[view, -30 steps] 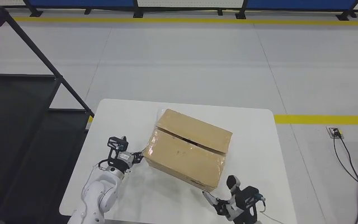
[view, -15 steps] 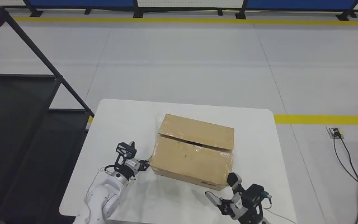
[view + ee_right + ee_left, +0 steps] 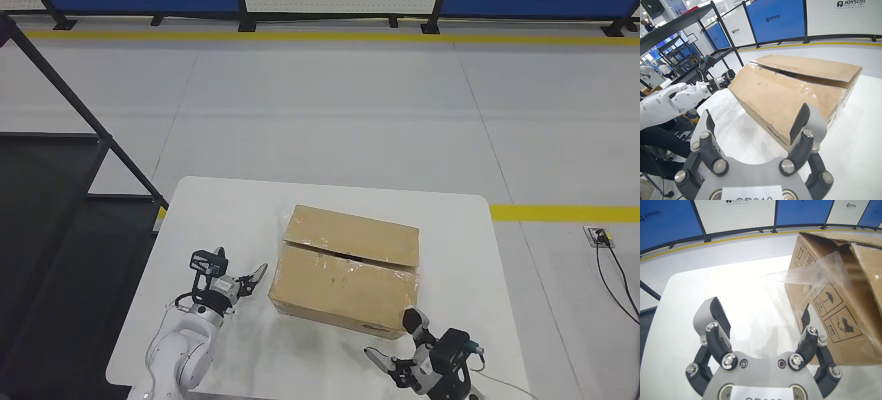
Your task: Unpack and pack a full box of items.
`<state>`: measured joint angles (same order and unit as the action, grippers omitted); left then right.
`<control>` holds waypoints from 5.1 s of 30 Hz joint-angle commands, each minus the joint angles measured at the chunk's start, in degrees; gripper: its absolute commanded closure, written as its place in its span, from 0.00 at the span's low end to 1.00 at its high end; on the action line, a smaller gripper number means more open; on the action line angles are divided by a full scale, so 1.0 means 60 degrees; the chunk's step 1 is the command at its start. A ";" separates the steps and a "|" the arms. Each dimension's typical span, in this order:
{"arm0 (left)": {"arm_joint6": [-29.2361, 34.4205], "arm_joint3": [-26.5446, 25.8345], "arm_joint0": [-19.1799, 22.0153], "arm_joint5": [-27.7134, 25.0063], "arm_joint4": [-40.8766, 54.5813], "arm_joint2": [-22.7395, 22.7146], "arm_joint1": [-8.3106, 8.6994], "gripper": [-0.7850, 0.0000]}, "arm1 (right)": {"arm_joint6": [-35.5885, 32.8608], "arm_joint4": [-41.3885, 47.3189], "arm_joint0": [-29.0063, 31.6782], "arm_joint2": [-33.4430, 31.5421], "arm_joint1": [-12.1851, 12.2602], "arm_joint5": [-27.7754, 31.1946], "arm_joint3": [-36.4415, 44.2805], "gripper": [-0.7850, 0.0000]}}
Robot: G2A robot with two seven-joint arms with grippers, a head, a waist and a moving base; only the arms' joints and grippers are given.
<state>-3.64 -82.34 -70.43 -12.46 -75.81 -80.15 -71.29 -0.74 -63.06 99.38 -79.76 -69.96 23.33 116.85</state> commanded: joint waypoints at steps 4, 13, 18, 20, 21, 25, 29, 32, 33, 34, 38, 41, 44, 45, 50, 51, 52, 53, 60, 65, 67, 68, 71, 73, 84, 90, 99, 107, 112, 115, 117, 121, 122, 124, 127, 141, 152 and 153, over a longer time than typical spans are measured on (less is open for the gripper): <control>0.0186 0.0080 0.0087 -0.0093 -0.0093 0.0048 0.0005 0.00 | 0.0005 -0.0003 -0.0013 0.0014 -0.0001 -0.0019 0.0010 0.00; -0.0002 0.3200 0.2296 -0.0732 -0.0132 0.0726 -0.0136 0.00 | 0.0622 -0.0005 0.0537 -0.0289 0.0042 -0.0121 -0.0009 0.00; -0.0663 0.4557 0.3235 -0.1034 -0.0345 0.1349 -0.0297 0.00 | 0.1113 0.0051 0.0951 -0.0536 0.0073 -0.0005 -0.0070 0.00; -0.0880 0.4989 0.3541 -0.0970 -0.0380 0.1593 -0.0383 0.00 | 0.1210 0.0073 0.1034 -0.0592 0.0080 0.0001 -0.0102 0.00; -0.0946 0.5204 0.3704 -0.1009 -0.0283 0.1694 -0.0432 0.00 | 0.1244 0.0082 0.1064 -0.0611 0.0084 0.0013 -0.0107 0.00; -0.1200 0.5931 0.4249 -0.1207 0.0053 0.2092 -0.0632 0.00 | 0.1344 0.0051 0.1188 -0.0680 0.0096 -0.0019 -0.0089 0.00; -0.1349 0.6629 0.4772 -0.0928 0.0037 0.2497 -0.0835 0.00 | 0.1405 0.0092 0.1279 -0.0769 0.0109 -0.0028 -0.0095 0.00; -0.1411 0.7066 0.5067 -0.0872 0.0192 0.2663 -0.0958 0.00 | 0.1436 0.0075 0.1354 -0.0820 0.0118 -0.0044 -0.0055 0.00; -0.1451 0.7212 0.5169 -0.0824 0.0267 0.2708 -0.1003 0.00 | 0.1455 0.0063 0.1391 -0.0833 0.0121 -0.0056 -0.0026 0.00; -0.1514 0.7345 0.5250 -0.0803 0.0344 0.2753 -0.1046 0.00 | 0.1461 0.0031 0.1427 -0.0853 0.0125 -0.0057 0.0003 0.00; -0.2084 0.7734 0.5431 -0.0682 0.0732 0.2801 -0.1184 0.00 | 0.1478 0.0012 0.1517 -0.0901 0.0136 -0.0076 0.0061 0.00; -0.2465 0.8011 0.5494 -0.0758 0.1109 0.2704 -0.1230 0.00 | 0.1413 -0.0015 0.1531 -0.0918 0.0147 -0.0043 0.0084 0.00; -0.2780 0.8224 0.5516 -0.0733 0.1367 0.2599 -0.1249 0.00 | 0.1337 -0.0052 0.1519 -0.0943 0.0159 -0.0005 0.0121 0.00; -0.2935 0.8254 0.5494 -0.0742 0.1421 0.2569 -0.1250 0.00 | 0.1312 -0.0044 0.1504 -0.0950 0.0162 -0.0004 0.0129 0.00; -0.3507 0.8289 0.5306 -0.0632 0.1565 0.2346 -0.1188 0.00 | 0.1169 0.0022 0.1376 -0.0946 0.0172 0.0015 0.0090 0.00; -0.3602 0.8256 0.5238 -0.0620 0.1580 0.2292 -0.1165 0.00 | 0.1181 0.0040 0.1364 -0.0946 0.0175 0.0043 0.0076 0.00; -0.3697 0.8211 0.5154 -0.0631 0.1587 0.2232 -0.1136 0.00 | 0.1186 0.0053 0.1358 -0.0957 0.0178 0.0075 0.0050 0.00; -0.3799 0.8148 0.5063 -0.0599 0.1576 0.2163 -0.1100 0.00 | 0.1193 0.0065 0.1352 -0.0974 0.0182 0.0102 0.0027 0.00; -0.4031 0.7177 0.4144 -0.0308 0.1224 0.1705 -0.0810 0.00 | 0.1361 0.0228 0.1323 -0.1077 0.0203 0.0296 -0.0167 0.00; -0.3872 0.5848 0.3192 0.0052 0.0872 0.1244 -0.0563 0.00 | 0.1405 0.0304 0.1265 -0.1139 0.0221 0.0474 -0.0289 0.00; -0.3698 0.5218 0.2766 0.0188 0.0786 0.1022 -0.0471 0.00 | 0.1402 0.0333 0.1221 -0.1141 0.0226 0.0527 -0.0334 0.00; -0.3592 0.4889 0.2549 0.0241 0.0747 0.0915 -0.0428 0.00 | 0.1388 0.0324 0.1200 -0.1133 0.0230 0.0563 -0.0350 0.00; -0.3262 0.3957 0.1922 0.0439 0.0655 0.0562 -0.0308 0.00 | 0.1390 0.0321 0.1157 -0.1113 0.0237 0.0631 -0.0382 0.00; -0.3024 0.3444 0.1563 0.0522 0.0634 0.0350 -0.0245 0.00 | 0.1384 0.0303 0.1136 -0.1106 0.0242 0.0661 -0.0404 0.00; -0.2186 0.2123 0.0387 0.1008 0.0411 -0.0325 -0.0075 0.00 | 0.1337 0.0398 0.1141 -0.1122 0.0263 0.0662 -0.0449 0.00; -0.2166 0.1956 0.0111 0.1114 0.0414 -0.0554 -0.0037 0.00 | 0.1348 0.0352 0.1207 -0.1105 0.0276 0.0691 -0.0440 0.00; -0.2202 0.1749 -0.0237 0.1348 0.0618 -0.0906 -0.0007 0.00 | 0.1376 0.0241 0.1273 -0.1086 0.0295 0.0694 -0.0365 0.00; -0.2183 0.1682 -0.0410 0.1514 0.1017 -0.1164 -0.0012 0.00 | 0.1215 0.0181 0.1187 -0.0993 0.0306 0.0644 -0.0281 0.00; -0.2116 0.1504 -0.0509 0.1044 0.1222 -0.1001 -0.0035 0.00 | 0.1046 0.0110 0.1194 -0.0951 0.0314 0.0517 -0.0142 0.00; -0.2116 0.1504 -0.0509 0.1044 0.1222 -0.1001 -0.0035 0.00 | 0.0935 0.0072 0.1193 -0.0908 0.0317 0.0436 -0.0041 0.00; -0.2116 0.1504 -0.0509 0.1044 0.1222 -0.1001 -0.0035 0.00 | 0.0883 0.0042 0.1208 -0.0892 0.0319 0.0368 0.0037 0.00; -0.2116 0.1504 -0.0509 0.1044 0.1222 -0.1001 -0.0035 0.00 | 0.0804 -0.0045 0.1270 -0.0847 0.0322 0.0232 0.0203 0.00; -0.2045 0.1486 -0.0527 0.1087 0.1253 -0.1020 -0.0036 0.00 | 0.0790 -0.0070 0.1280 -0.0845 0.0325 0.0225 0.0225 0.00; -0.1952 0.1501 -0.0515 0.1251 0.1245 -0.1105 -0.0029 0.00 | 0.0787 -0.0077 0.1292 -0.0849 0.0329 0.0197 0.0254 0.00; -0.1850 0.1604 -0.0441 0.1396 0.1385 -0.1253 -0.0024 0.00 | 0.0702 -0.0063 0.1254 -0.0815 0.0332 0.0166 0.0285 0.00; -0.1725 0.2534 0.0128 0.2403 0.1727 -0.1562 -0.0072 0.00 | 0.0226 -0.0096 0.0851 -0.0482 0.0335 -0.0008 0.0291 0.00; -0.1540 0.1380 -0.0557 -0.0540 0.1093 -0.1834 0.0177 0.00 | 0.0289 -0.0112 0.0869 -0.0447 0.0353 -0.0030 0.0303 0.00; -0.1431 0.1322 -0.0526 -0.0852 0.0760 -0.1768 0.0213 0.00 | 0.0313 -0.0117 0.0878 -0.0453 0.0356 -0.0018 0.0287 0.00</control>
<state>-12.72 -74.16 -73.81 -15.94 -69.40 -91.01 -70.18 1.03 -63.76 104.62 -82.45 -67.84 23.15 118.64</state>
